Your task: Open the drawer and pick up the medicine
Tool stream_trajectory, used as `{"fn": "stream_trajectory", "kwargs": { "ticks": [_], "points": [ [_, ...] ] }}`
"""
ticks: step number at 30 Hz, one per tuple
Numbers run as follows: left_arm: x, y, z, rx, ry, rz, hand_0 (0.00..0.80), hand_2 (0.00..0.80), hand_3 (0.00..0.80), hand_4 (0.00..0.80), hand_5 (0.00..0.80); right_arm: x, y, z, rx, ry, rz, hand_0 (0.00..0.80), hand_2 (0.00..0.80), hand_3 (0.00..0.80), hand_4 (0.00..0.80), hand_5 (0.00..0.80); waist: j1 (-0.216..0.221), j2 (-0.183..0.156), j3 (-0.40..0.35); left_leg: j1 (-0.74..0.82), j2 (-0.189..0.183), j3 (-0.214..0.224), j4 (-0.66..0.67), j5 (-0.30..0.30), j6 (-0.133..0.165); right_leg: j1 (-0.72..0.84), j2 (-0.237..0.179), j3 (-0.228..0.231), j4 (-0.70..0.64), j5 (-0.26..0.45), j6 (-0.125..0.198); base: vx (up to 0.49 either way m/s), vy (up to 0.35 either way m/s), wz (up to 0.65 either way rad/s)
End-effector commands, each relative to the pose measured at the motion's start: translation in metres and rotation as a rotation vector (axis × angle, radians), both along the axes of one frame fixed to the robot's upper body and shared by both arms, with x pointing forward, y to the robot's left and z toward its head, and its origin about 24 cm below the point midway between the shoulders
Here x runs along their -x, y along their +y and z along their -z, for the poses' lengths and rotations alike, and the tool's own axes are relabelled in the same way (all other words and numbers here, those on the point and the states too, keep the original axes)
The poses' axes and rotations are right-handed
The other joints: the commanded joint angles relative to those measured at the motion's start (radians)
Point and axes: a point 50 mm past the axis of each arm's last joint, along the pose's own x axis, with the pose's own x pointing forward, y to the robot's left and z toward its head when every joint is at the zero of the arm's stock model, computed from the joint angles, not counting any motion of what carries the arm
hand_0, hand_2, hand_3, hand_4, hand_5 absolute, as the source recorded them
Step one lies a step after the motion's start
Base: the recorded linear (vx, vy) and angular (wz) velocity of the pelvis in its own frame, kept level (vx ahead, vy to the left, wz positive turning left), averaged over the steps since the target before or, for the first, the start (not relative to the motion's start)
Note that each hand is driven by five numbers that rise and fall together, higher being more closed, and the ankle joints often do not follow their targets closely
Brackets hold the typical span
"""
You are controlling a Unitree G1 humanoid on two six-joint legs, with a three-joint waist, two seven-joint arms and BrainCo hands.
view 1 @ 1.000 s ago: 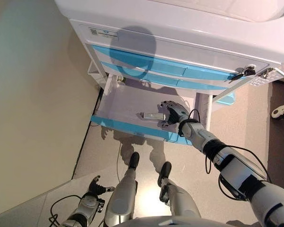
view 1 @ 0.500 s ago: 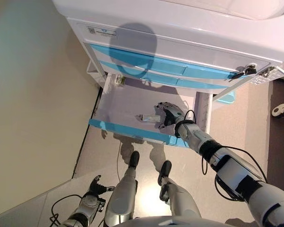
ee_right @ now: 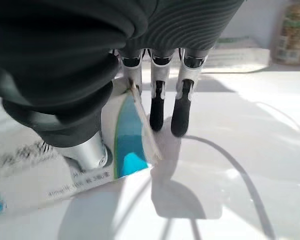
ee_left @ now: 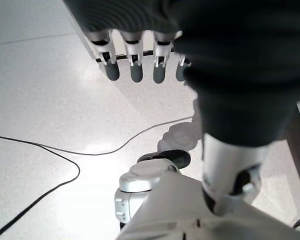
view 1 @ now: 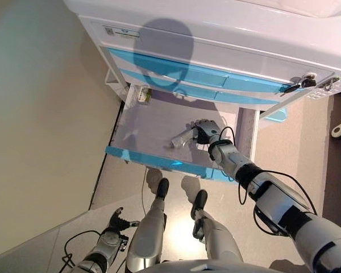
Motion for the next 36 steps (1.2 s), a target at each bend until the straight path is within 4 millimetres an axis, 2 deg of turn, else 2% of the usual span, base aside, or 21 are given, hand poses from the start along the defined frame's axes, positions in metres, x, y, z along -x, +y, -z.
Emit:
{"fn": "stream_trajectory", "kwargs": {
  "ticks": [1,14,16,17,18,19,20,22,24,27,29,31,36],
  "points": [
    [-0.006,-0.007,-0.001,0.01,-0.021,-0.02,0.0,0.0,0.0,0.0,0.0,0.01,0.005,0.02,0.063,0.071,-0.033,0.8,0.8,0.8,0.8,0.8,0.003,-0.002,0.027,0.001,-0.055,0.007,-0.055,0.022,0.038,-0.045,-0.035,0.016,0.074,0.027,0.05,0.009,-0.014,0.03],
    [-0.008,-0.005,-0.002,0.003,-0.025,-0.014,0.0,0.0,0.0,0.0,0.0,0.004,-0.006,0.01,0.044,0.033,-0.001,0.8,0.8,0.8,0.8,0.8,-0.002,-0.01,0.018,0.006,-0.053,0.004,-0.059,0.019,0.04,-0.05,-0.031,0.023,0.08,0.025,0.048,0.002,-0.002,0.02],
    [-0.007,-0.003,-0.002,-0.001,-0.021,-0.018,0.0,0.0,0.0,0.0,0.0,0.001,-0.006,0.002,0.036,0.009,-0.013,0.8,0.8,0.8,0.8,0.8,-0.004,-0.013,0.01,0.005,-0.051,0.007,-0.058,0.019,0.04,-0.051,-0.03,0.027,0.075,0.031,0.049,0.0,0.0,0.0],
    [-0.006,0.0,-0.002,-0.007,-0.017,-0.027,0.0,0.0,0.0,0.0,0.0,-0.001,-0.002,-0.009,0.016,-0.025,-0.042,0.8,0.8,0.8,0.8,0.8,-0.007,-0.02,0.008,0.014,-0.049,0.013,-0.057,0.012,0.039,-0.045,-0.027,0.034,0.076,0.026,0.048,0.0,0.0,0.0],
    [-0.006,0.0,-0.002,-0.007,-0.018,-0.026,0.0,0.0,0.0,0.0,0.0,-0.001,-0.003,-0.009,0.016,-0.026,-0.041,0.8,0.8,0.8,0.8,0.8,-0.008,-0.019,0.006,0.01,-0.049,0.012,-0.057,0.015,0.039,-0.047,-0.027,0.034,0.073,0.03,0.048,0.0,0.0,0.0],
    [-0.006,0.001,-0.002,-0.007,-0.019,-0.029,0.0,0.0,0.0,0.0,0.0,-0.002,-0.002,-0.015,0.001,-0.044,-0.055,0.8,0.8,0.8,0.8,0.8,-0.009,-0.022,0.004,0.011,-0.049,0.014,-0.055,0.013,0.04,-0.045,-0.026,0.035,0.072,0.03,0.049,0.0,0.0,0.0],
    [-0.005,0.003,-0.002,-0.008,-0.017,-0.036,0.0,0.0,0.0,0.0,0.0,-0.003,0.003,-0.029,-0.037,-0.08,-0.096,0.8,0.8,0.8,0.8,0.8,-0.015,-0.03,-0.001,0.021,-0.046,0.02,-0.055,0.007,0.039,-0.038,-0.022,0.042,0.073,0.026,0.049,0.0,0.0,0.0],
    [-0.005,0.004,-0.002,-0.008,-0.015,-0.041,0.0,0.0,0.0,0.0,0.0,-0.003,0.002,-0.034,-0.055,-0.093,-0.106,0.8,0.8,0.8,0.8,0.8,-0.018,-0.032,-0.008,0.017,-0.047,0.023,-0.054,0.008,0.039,-0.039,-0.02,0.044,0.068,0.031,0.049,0.0,0.0,0.0],
    [-0.002,0.008,-0.002,-0.011,-0.006,-0.054,0.0,0.0,0.0,0.0,0.0,-0.001,0.005,-0.05,-0.098,-0.127,-0.15,0.8,0.8,0.8,0.8,0.8,-0.024,-0.039,-0.016,0.027,-0.046,0.029,-0.053,0.004,0.039,-0.034,-0.019,0.049,0.069,0.028,0.048,0.0,0.0,0.0],
    [0.001,0.011,-0.001,-0.01,0.005,-0.07,0.0,0.0,0.0,0.0,0.0,0.003,0.006,-0.061,-0.158,-0.136,-0.192,0.8,0.8,0.8,0.8,0.8,-0.035,-0.051,-0.031,0.039,-0.043,0.038,-0.052,-0.002,0.04,-0.026,-0.016,0.055,0.068,0.028,0.048,0.008,-0.008,-0.07],
    [0.005,0.015,0.0,-0.011,0.019,-0.087,0.0,0.0,0.0,0.0,0.0,0.01,0.007,-0.076,-0.216,-0.15,-0.253,0.8,0.8,0.8,0.8,0.8,-0.045,-0.063,-0.046,0.055,-0.04,0.048,-0.052,-0.01,0.039,-0.01,-0.012,0.064,0.062,0.028,0.049,0.014,-0.015,-0.19],
    [0.006,0.016,0.0,-0.01,0.025,-0.086,0.0,0.0,0.0,0.0,0.0,0.013,0.006,-0.075,-0.233,-0.139,-0.263,0.8,0.8,0.8,0.8,0.8,-0.046,-0.064,-0.049,0.061,-0.039,0.052,-0.052,-0.011,0.039,-0.004,-0.01,0.067,0.06,0.028,0.049,0.015,-0.013,-0.13],
    [0.017,0.023,0.003,-0.011,0.06,-0.096,0.0,0.0,0.0,0.0,0.0,0.028,0.003,-0.092,-0.306,-0.12,-0.369,0.8,0.8,0.8,0.8,0.8,-0.057,-0.074,-0.073,0.089,-0.035,0.067,-0.049,-0.022,0.037,0.021,-0.003,0.075,0.058,0.021,0.05,0.019,-0.016,-0.12]
  ]
}}
